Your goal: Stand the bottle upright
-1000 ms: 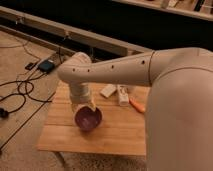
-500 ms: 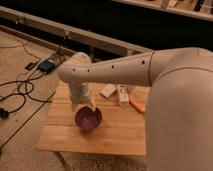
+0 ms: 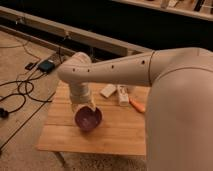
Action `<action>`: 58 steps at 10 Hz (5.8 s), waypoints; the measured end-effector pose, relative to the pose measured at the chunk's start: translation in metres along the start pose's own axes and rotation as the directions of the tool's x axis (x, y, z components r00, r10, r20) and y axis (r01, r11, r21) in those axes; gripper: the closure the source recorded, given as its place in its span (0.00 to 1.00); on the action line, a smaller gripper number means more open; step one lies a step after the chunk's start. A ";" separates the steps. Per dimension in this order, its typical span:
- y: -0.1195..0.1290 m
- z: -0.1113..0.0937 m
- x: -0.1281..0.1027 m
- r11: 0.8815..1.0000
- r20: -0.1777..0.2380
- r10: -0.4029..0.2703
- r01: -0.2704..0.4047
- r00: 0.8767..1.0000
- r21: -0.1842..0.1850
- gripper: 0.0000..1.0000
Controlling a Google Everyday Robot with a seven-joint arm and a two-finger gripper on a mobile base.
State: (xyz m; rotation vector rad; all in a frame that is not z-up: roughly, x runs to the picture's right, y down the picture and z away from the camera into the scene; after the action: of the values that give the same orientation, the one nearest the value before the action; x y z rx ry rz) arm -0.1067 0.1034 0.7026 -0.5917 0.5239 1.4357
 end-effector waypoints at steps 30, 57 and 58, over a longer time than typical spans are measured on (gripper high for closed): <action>-0.162 0.027 -0.081 0.982 0.024 0.143 -0.145 0.989 0.120 0.35; -0.246 0.147 -0.187 0.996 -0.036 0.092 -0.092 0.995 0.001 0.35; -0.245 0.149 -0.188 0.996 -0.037 0.091 -0.091 0.995 0.000 0.35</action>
State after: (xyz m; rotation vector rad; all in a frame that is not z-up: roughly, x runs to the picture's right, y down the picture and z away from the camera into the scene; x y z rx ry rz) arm 0.1219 0.0504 0.9528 -0.6034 0.5858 1.5140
